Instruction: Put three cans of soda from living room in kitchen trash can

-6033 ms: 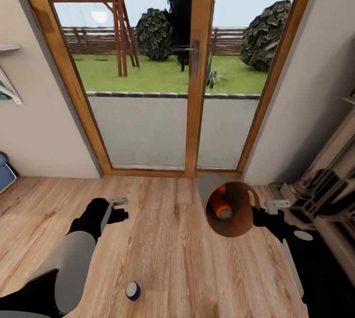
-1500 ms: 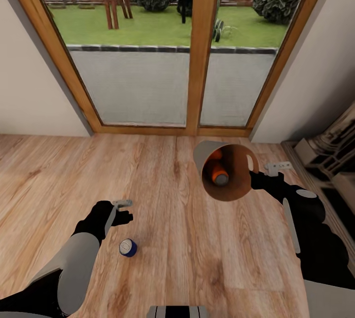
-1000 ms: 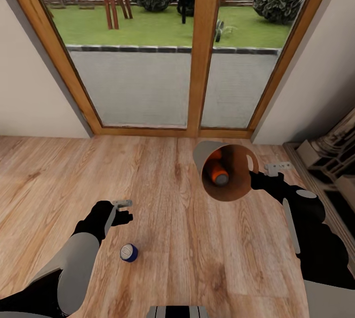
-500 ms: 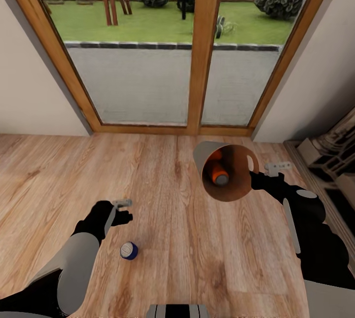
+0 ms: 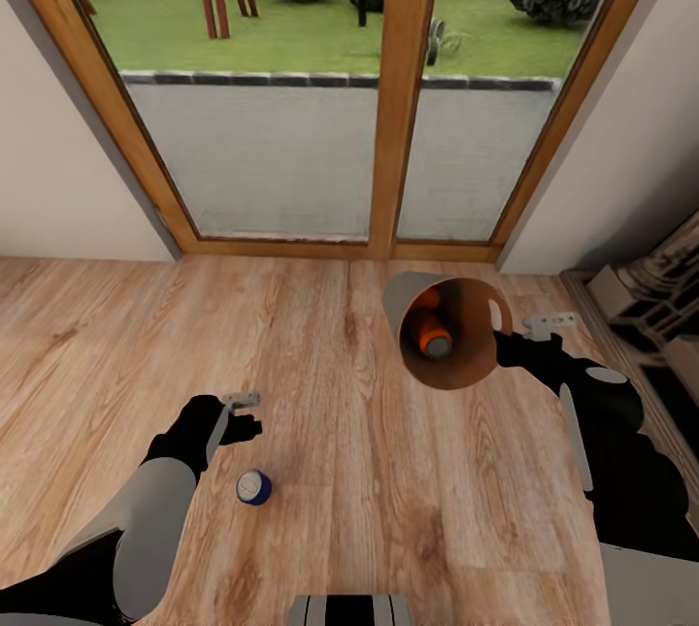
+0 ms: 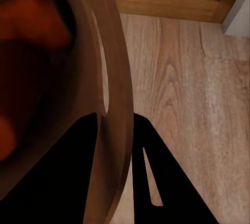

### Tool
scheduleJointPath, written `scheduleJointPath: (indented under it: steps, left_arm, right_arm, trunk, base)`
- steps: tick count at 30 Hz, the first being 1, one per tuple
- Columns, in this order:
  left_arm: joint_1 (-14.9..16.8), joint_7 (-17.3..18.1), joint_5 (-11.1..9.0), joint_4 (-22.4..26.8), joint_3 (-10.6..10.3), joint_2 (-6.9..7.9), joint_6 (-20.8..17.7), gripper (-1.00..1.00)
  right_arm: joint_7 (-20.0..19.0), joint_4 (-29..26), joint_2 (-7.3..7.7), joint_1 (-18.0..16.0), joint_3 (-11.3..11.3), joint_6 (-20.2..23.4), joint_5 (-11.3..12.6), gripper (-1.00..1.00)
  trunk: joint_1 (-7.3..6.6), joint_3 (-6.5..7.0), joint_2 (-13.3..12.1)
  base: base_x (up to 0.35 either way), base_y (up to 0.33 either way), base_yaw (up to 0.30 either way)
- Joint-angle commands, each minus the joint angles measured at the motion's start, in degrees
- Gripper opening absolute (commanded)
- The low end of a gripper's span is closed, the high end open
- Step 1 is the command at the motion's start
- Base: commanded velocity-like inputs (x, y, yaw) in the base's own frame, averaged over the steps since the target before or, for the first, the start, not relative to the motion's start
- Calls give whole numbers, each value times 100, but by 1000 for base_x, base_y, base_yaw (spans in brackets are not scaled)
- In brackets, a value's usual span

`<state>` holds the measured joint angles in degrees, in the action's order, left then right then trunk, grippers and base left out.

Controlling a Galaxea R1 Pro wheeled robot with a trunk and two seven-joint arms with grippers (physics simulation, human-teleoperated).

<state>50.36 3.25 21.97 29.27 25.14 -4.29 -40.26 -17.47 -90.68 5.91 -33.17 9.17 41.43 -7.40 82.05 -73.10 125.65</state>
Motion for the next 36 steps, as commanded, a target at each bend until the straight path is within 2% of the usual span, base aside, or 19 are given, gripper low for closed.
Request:
scheduleJointPath:
  steps: [1, 5, 13, 25, 31, 36]
  left_arm:
    - [0, 0, 0, 0, -1, -1, 0, 100]
    - [0, 0, 0, 0, -5, -2, 0, 100]
    - [-3, -2, 0, -6, -4, -2, 30, 100]
    - [-2, -9, 9, -9, -8, -6, 108, 100]
    - [-4, -9, 9, -9, -9, -10, 114, 100]
    - [-8, -9, 9, -9, -9, -11, 114, 100]
  right_arm:
    - [-29, -3, 2, -54, -3, 83, 90, -100]
    - [-30, -3, 12, -240, -3, 307, 90, -100]
    - [-31, -3, 15, -397, -12, 400, 82, -100]
    - [-29, -3, 7, -430, -72, 414, 88, -100]
    - [-29, -3, 7, -428, -266, 411, 77, -100]
    - [-29, -3, 0, -427, -314, 414, 75, -100]
  trunk:
    - [0, -9, 0]
    - [0, -44, 0]
    - [0, -115, 0]
    - [263, -437, 482]
    - [263, -490, 482]
    - [307, -570, 562]
  base:
    - [0, 0, 0]
    - [0, 0, 0]
    - [0, 0, 0]
    - [0, 0, 0]
    - [0, 0, 0]
    - [0, 0, 0]
